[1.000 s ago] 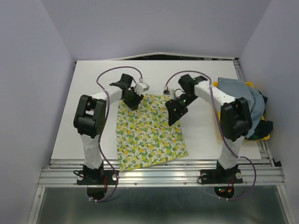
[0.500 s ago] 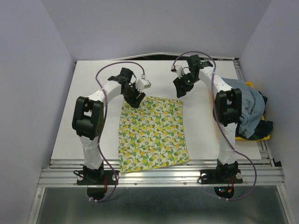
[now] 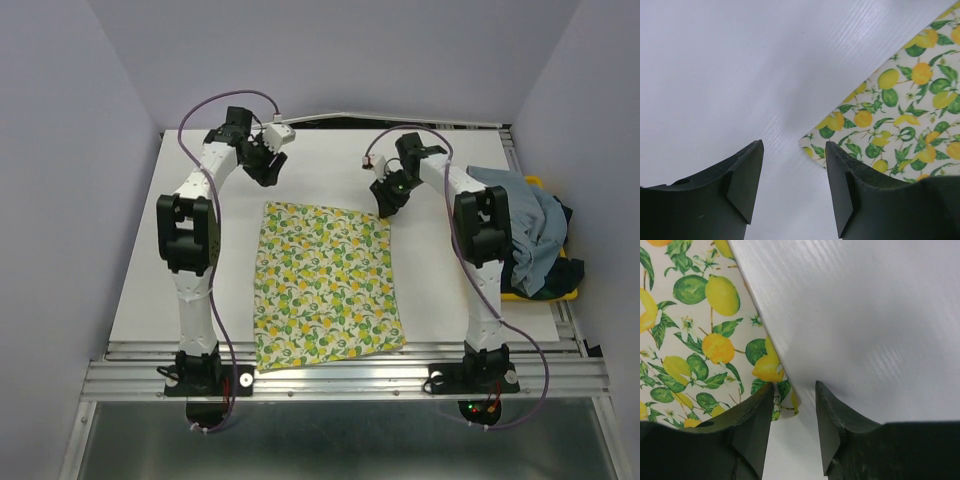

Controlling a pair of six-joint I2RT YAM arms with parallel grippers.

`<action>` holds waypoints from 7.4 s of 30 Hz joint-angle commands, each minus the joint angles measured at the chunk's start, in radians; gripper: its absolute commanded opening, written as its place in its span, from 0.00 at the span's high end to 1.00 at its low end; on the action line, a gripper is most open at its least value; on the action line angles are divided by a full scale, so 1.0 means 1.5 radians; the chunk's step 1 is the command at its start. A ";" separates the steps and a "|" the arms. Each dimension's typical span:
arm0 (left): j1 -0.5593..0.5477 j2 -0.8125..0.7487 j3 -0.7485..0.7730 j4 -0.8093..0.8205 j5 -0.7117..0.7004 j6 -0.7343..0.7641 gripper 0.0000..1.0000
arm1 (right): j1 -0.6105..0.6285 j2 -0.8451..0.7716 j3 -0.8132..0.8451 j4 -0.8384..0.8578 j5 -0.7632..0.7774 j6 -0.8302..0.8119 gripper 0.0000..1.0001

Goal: Fold and stack the skirts

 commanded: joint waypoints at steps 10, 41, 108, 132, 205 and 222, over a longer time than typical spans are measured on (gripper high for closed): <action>0.006 0.085 0.032 -0.064 -0.004 0.091 0.35 | 0.062 -0.050 -0.162 0.051 0.063 -0.086 0.66; 0.047 0.111 0.123 -0.094 0.005 0.134 1.00 | 0.041 -0.058 -0.040 0.148 0.166 0.015 0.99; -0.240 -0.610 -0.678 -0.166 -0.015 0.198 1.00 | 0.163 -0.674 -0.731 0.308 0.158 -0.208 0.74; -0.232 -0.512 -0.695 0.087 -0.081 -0.032 0.61 | 0.170 -0.397 -0.467 0.274 0.097 0.004 0.48; 0.081 -0.210 -0.673 0.542 0.162 -0.687 0.98 | 0.396 0.030 0.051 0.277 0.364 0.551 0.74; 0.080 -0.188 -0.680 0.545 0.148 -0.704 1.00 | 0.396 0.043 0.114 0.306 0.349 0.586 0.99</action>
